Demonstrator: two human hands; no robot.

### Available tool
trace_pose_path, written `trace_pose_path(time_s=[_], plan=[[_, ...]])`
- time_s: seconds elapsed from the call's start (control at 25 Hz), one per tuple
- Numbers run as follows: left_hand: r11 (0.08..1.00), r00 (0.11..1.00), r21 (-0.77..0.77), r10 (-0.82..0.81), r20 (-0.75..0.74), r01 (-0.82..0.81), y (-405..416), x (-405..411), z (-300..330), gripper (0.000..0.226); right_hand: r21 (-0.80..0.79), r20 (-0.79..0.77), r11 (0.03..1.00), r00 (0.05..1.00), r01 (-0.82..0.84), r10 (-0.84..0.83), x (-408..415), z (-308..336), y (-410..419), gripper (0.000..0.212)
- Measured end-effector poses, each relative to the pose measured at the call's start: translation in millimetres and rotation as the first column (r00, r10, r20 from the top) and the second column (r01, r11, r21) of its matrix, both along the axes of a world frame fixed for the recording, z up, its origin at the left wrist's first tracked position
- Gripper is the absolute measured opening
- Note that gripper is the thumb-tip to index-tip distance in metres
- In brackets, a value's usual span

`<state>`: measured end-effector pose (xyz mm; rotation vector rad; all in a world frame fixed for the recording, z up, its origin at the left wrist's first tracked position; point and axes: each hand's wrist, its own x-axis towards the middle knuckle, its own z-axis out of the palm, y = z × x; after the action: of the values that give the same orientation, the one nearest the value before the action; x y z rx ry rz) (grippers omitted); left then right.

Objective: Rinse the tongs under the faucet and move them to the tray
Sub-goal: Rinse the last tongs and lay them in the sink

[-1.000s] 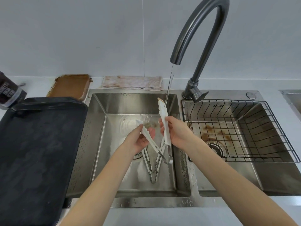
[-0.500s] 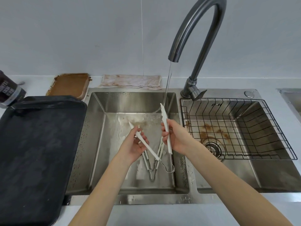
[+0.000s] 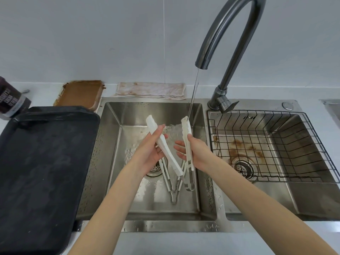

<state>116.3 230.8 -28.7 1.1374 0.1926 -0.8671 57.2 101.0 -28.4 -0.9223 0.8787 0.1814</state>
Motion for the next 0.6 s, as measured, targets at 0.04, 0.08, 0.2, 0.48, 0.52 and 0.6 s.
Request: trace_pose_path(time_s=[0.04,0.08,0.2,0.48,0.52,0.6], plan=[[1.0,0.999,-0.02,-0.019,0.026,0.02,-1.6,1.0,2.3,0.019,0.016,-0.003,1.0,1.0,0.015,-0.015,0.3,-1.4,0.9,0.043],[0.998,0.999,-0.047,-0.033,0.039,0.034,-3.5,2.2,5.4,0.016,0.045,-0.002,0.998,0.999,0.033,-0.033,0.6,-3.1,1.5,0.046],[0.993,0.996,-0.092,-0.065,0.066,0.071,-9.2,6.9,14.8,0.012,0.145,0.018,0.986,0.996,0.085,-0.089,1.5,-6.0,1.9,0.048],[0.996,0.997,-0.089,-0.005,0.08,0.012,-14.6,8.0,28.8,0.014,0.232,0.037,0.969,0.995,0.084,-0.095,2.9,-1.2,9.7,0.049],[0.997,0.997,-0.08,0.0,0.072,0.005,-13.8,8.1,28.9,0.014,0.245,0.047,0.967,0.995,0.073,-0.087,1.4,-2.3,10.0,0.049],[0.998,0.998,-0.066,0.015,0.062,-0.011,-11.9,7.9,29.1,0.014,0.274,0.062,0.96,0.995,0.06,-0.08,-2.4,-5.4,10.1,0.049]])
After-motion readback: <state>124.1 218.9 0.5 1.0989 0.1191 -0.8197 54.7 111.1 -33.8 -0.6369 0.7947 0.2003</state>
